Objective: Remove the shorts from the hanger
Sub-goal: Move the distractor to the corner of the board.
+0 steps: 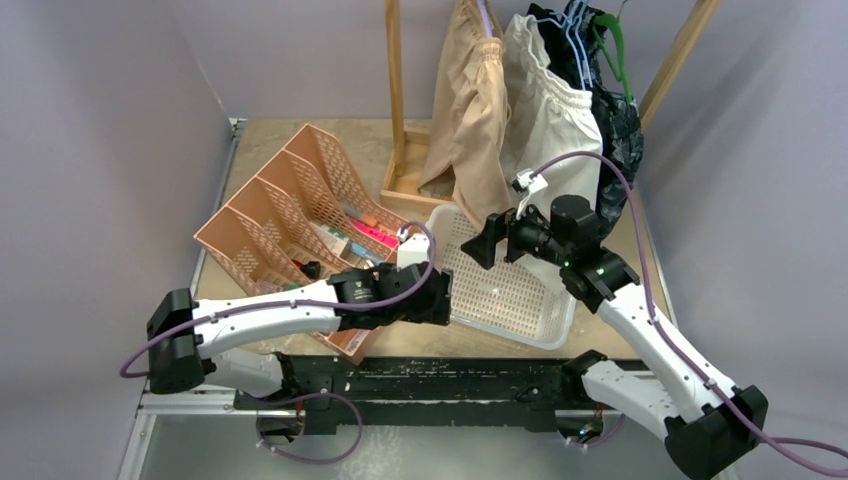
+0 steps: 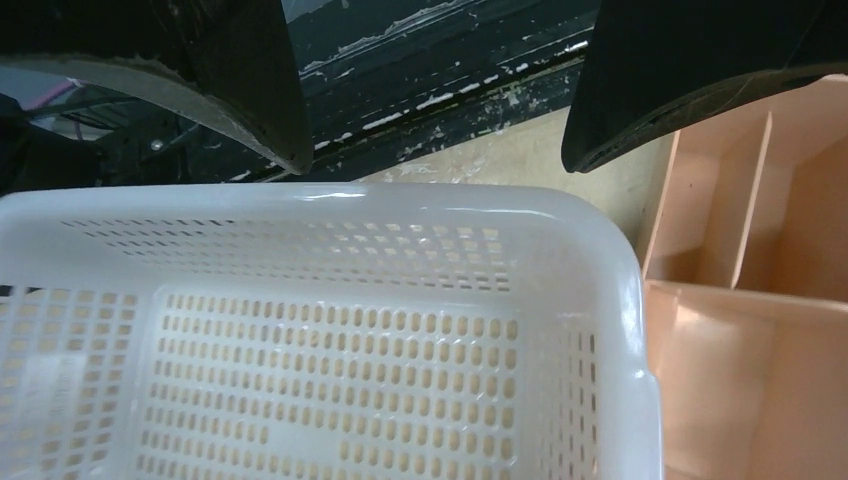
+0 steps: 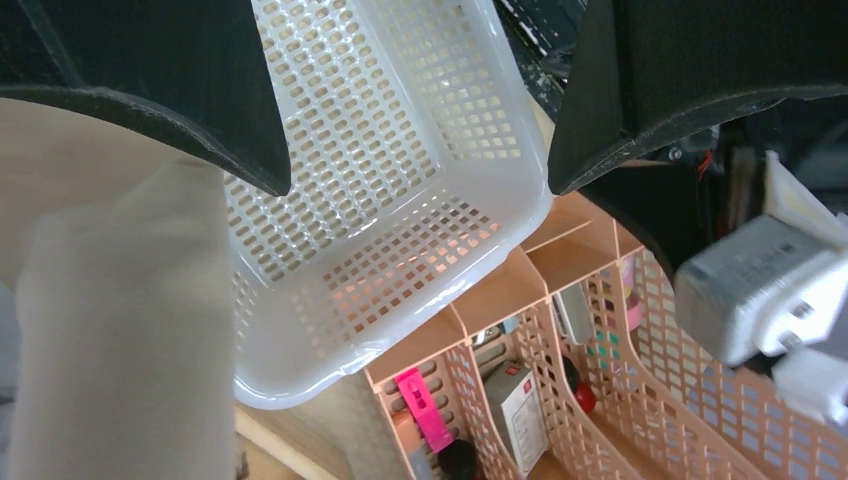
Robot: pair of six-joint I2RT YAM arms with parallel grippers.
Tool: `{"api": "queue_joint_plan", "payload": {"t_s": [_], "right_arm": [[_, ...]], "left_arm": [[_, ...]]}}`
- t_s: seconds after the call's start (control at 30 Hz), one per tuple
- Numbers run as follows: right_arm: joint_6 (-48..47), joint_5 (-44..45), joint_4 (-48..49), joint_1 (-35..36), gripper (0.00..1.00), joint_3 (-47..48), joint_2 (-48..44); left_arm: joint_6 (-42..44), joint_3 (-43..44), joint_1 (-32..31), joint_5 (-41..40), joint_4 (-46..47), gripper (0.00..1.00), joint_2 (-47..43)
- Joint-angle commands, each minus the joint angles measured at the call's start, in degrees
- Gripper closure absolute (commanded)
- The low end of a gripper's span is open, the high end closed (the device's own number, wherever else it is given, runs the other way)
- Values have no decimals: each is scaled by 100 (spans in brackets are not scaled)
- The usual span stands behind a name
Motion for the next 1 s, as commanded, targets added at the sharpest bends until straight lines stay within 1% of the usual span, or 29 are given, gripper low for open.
{"api": "queue_joint_plan", "payload": {"t_s": [0.0, 0.07, 0.17, 0.27, 0.37, 0.47, 0.63, 0.7, 0.8, 0.87, 0.97], "right_arm": [[225, 586, 300, 40, 1, -85, -212], [312, 791, 298, 39, 0, -125, -266], [399, 949, 308, 43, 0, -183, -311], [448, 1067, 373, 50, 1, -217, -271], [468, 1131, 375, 46, 1, -168, -148], [521, 1092, 441, 45, 0, -117, 15], [481, 662, 502, 43, 0, 15, 271], [469, 438, 571, 49, 1, 23, 333], [509, 28, 709, 50, 0, 24, 420], [543, -105, 756, 57, 1, 23, 431], [550, -147, 732, 58, 0, 25, 426]], "left_arm": [[-791, -214, -205, -483, 24, 5, 75], [-1197, -367, -256, -716, -259, 5, -51], [-1755, -837, -281, -796, -437, 4, -473], [-2094, -1353, -285, -711, -393, 4, -1004], [-2373, -1629, -286, -815, -541, 4, -1318], [-2402, -1741, -285, -1086, -744, 4, -1331], [-3065, -1401, -185, -2028, -1763, 4, -867], [-3021, -1445, 136, -2055, -1686, 3, -894], [-2438, -1682, 999, -1820, -1155, 3, -1192], [-2023, -1703, 1418, -1836, -883, 3, -1364], [-1375, -1538, 2086, -1866, -653, 1, -1264]]}}
